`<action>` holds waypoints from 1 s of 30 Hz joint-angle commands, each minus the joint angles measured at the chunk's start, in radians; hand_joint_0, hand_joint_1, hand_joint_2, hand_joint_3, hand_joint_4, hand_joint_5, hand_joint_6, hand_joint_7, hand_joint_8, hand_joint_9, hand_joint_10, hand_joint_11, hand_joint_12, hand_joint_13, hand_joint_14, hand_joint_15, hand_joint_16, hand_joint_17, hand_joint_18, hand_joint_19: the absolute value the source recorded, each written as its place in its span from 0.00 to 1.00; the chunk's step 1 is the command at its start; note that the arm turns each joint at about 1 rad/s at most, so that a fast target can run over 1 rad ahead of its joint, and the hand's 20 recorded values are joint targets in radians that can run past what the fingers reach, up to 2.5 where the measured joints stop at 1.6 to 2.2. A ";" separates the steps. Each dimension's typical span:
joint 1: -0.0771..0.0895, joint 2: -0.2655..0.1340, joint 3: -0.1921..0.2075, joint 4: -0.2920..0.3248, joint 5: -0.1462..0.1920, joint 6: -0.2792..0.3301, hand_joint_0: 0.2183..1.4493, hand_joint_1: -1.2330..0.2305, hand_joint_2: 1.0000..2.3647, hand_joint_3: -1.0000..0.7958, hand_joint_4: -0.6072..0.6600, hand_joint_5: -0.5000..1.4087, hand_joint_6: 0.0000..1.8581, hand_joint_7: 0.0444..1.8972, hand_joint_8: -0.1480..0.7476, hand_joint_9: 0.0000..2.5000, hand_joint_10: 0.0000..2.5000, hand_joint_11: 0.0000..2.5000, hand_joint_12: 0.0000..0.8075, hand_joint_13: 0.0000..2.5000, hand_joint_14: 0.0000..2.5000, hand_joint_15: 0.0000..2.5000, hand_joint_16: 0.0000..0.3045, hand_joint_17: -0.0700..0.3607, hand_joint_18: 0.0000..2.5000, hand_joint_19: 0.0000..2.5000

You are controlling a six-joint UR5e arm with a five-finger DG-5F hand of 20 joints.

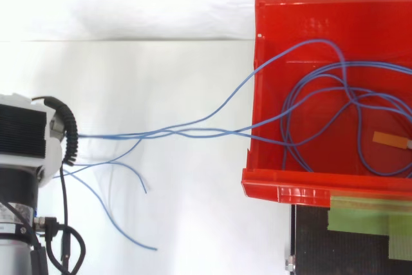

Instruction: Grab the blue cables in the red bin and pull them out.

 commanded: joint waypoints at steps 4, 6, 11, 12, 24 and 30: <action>0.003 0.000 0.000 -0.082 0.001 0.080 0.53 0.25 0.00 0.00 0.51 0.62 0.46 0.30 0.42 0.36 0.01 0.42 0.40 0.29 0.01 0.22 0.13 0.37 0.22 0.19; 0.003 0.000 0.000 -0.096 0.001 0.089 0.53 0.25 0.00 0.00 0.51 0.62 0.47 0.29 0.43 0.36 0.01 0.42 0.40 0.29 0.01 0.22 0.13 0.37 0.22 0.19; 0.005 0.000 0.000 -0.097 0.001 0.089 0.53 0.25 0.00 0.00 0.52 0.62 0.48 0.28 0.43 0.36 0.01 0.42 0.40 0.29 0.01 0.22 0.13 0.37 0.22 0.19; 0.005 0.000 0.000 -0.097 0.001 0.089 0.53 0.25 0.00 0.00 0.52 0.62 0.46 0.29 0.42 0.36 0.01 0.42 0.40 0.29 0.01 0.22 0.13 0.37 0.22 0.19; 0.006 0.000 0.000 -0.097 0.008 0.111 0.50 0.26 0.00 0.00 0.53 0.65 0.33 0.33 0.42 0.36 0.01 0.42 0.40 0.29 0.01 0.22 0.13 0.37 0.22 0.19; 0.015 0.000 0.000 -0.102 0.014 0.287 0.51 0.26 0.00 0.00 0.53 0.65 0.30 0.34 0.42 0.36 0.01 0.42 0.40 0.29 0.01 0.22 0.13 0.37 0.21 0.19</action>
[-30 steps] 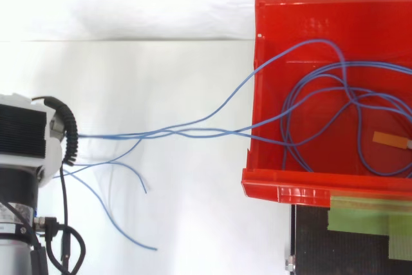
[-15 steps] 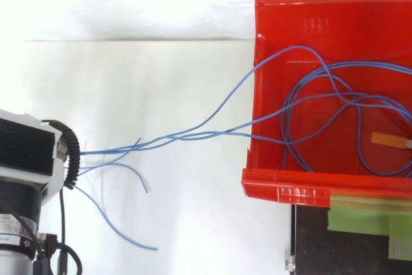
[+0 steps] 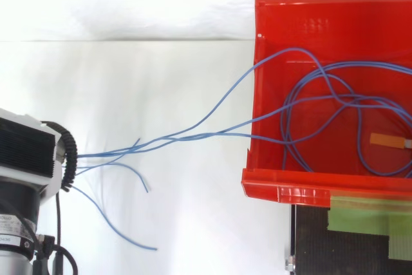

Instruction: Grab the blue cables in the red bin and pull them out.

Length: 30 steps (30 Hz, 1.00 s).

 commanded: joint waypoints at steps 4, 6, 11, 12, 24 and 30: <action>0.010 0.000 0.000 -0.002 0.030 0.229 0.50 0.26 0.00 0.00 0.53 0.66 0.29 0.34 0.43 0.36 0.01 0.42 0.40 0.29 0.01 0.22 0.13 0.37 0.21 0.19; 0.011 0.000 0.000 -0.002 0.044 0.253 0.50 0.26 0.00 0.00 0.53 0.66 0.29 0.34 0.42 0.36 0.01 0.42 0.40 0.29 0.01 0.22 0.13 0.37 0.21 0.19; 0.013 0.000 0.000 0.003 0.116 0.344 0.51 0.26 0.00 0.00 0.53 0.66 0.28 0.35 0.42 0.35 0.01 0.42 0.40 0.29 0.01 0.22 0.13 0.37 0.21 0.19; 0.013 0.000 0.000 0.006 0.129 0.355 0.50 0.26 0.00 0.00 0.53 0.66 0.28 0.35 0.43 0.35 0.01 0.42 0.40 0.29 0.01 0.22 0.13 0.37 0.21 0.19; 0.010 -0.014 -0.002 0.184 0.317 0.373 0.50 0.26 0.00 0.00 0.53 0.66 0.27 0.35 0.43 0.35 0.01 0.42 0.40 0.29 0.01 0.22 0.13 0.37 0.21 0.19; -0.001 -0.023 0.000 0.314 0.268 0.099 0.51 0.26 0.00 0.00 0.52 0.65 0.28 0.35 0.43 0.35 0.01 0.42 0.40 0.29 0.01 0.22 0.13 0.37 0.21 0.19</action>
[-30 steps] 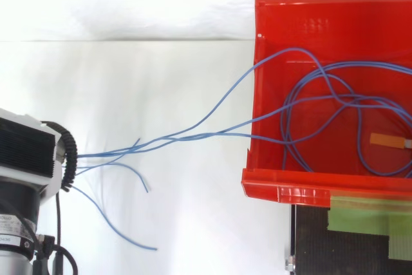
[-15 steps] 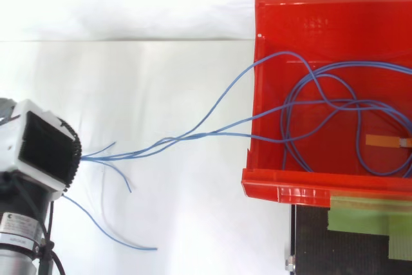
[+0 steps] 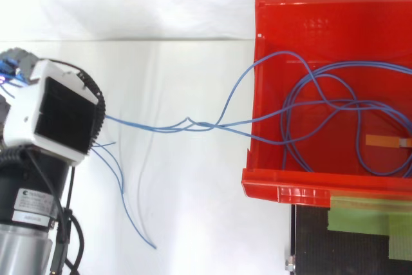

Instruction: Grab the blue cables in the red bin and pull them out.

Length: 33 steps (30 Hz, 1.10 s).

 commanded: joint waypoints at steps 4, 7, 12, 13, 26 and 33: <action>-0.008 -0.002 0.001 0.099 -0.044 -0.302 0.51 0.26 0.00 0.00 0.52 0.64 0.29 0.35 0.43 0.35 0.01 0.42 0.40 0.29 0.01 0.22 0.13 0.37 0.21 0.19; -0.013 -0.002 -0.001 0.148 -0.044 -0.317 0.51 0.26 0.00 0.00 0.52 0.64 0.29 0.34 0.43 0.35 0.01 0.42 0.40 0.29 0.01 0.22 0.13 0.37 0.21 0.19; -0.020 -0.004 -0.001 0.201 -0.039 -0.300 0.52 0.26 0.00 0.00 0.52 0.64 0.30 0.34 0.42 0.35 0.01 0.42 0.40 0.29 0.01 0.22 0.13 0.37 0.21 0.19; -0.020 -0.004 -0.001 0.204 -0.039 -0.294 0.53 0.26 0.00 0.00 0.52 0.64 0.30 0.34 0.42 0.35 0.01 0.42 0.40 0.29 0.01 0.22 0.13 0.37 0.21 0.19; -0.017 -0.002 -0.001 0.265 0.001 -0.132 0.52 0.26 0.00 0.00 0.53 0.67 0.16 0.38 0.42 0.35 0.01 0.42 0.40 0.28 0.01 0.22 0.13 0.37 0.21 0.19; -0.016 -0.002 -0.001 0.342 0.007 -0.155 0.51 0.26 0.00 0.00 0.54 0.68 0.10 0.40 0.42 0.34 0.01 0.42 0.40 0.28 0.01 0.22 0.13 0.37 0.21 0.19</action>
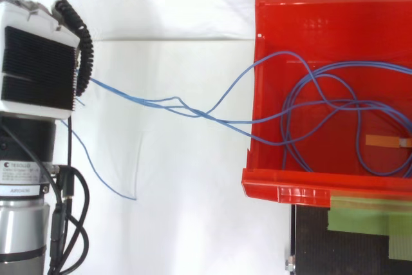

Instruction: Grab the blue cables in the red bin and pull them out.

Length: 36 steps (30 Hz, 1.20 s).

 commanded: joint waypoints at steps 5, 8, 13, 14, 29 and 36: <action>0.000 0.000 0.000 0.007 0.008 -0.007 0.49 0.27 0.00 0.00 0.55 0.69 0.02 0.42 0.42 0.34 0.01 0.41 0.40 0.28 0.01 0.22 0.13 0.38 0.20 0.19; 0.000 0.000 0.000 -0.019 0.008 -0.004 0.48 0.28 0.00 0.00 0.55 0.70 0.01 0.42 0.42 0.34 0.01 0.41 0.41 0.28 0.01 0.22 0.14 0.38 0.20 0.20; 0.000 0.000 0.000 -0.057 0.008 0.010 0.45 0.33 0.00 0.00 0.55 0.71 0.00 0.42 0.43 0.34 0.01 0.41 0.41 0.28 0.01 0.22 0.14 0.38 0.20 0.20; 0.000 0.000 -0.002 -0.063 0.011 0.016 0.45 0.34 0.00 0.00 0.55 0.71 0.00 0.42 0.44 0.34 0.01 0.41 0.42 0.28 0.01 0.22 0.14 0.38 0.21 0.19; 0.017 0.000 -0.094 -0.016 0.057 0.076 0.42 0.37 0.00 0.00 0.57 0.73 0.00 0.41 0.44 0.34 0.01 0.40 0.43 0.28 0.01 0.22 0.15 0.39 0.21 0.20; 0.031 0.000 -0.094 -0.100 0.084 0.142 0.40 0.39 0.00 0.00 0.62 0.73 0.00 0.38 0.45 0.35 0.01 0.38 0.43 0.28 0.01 0.22 0.15 0.40 0.21 0.19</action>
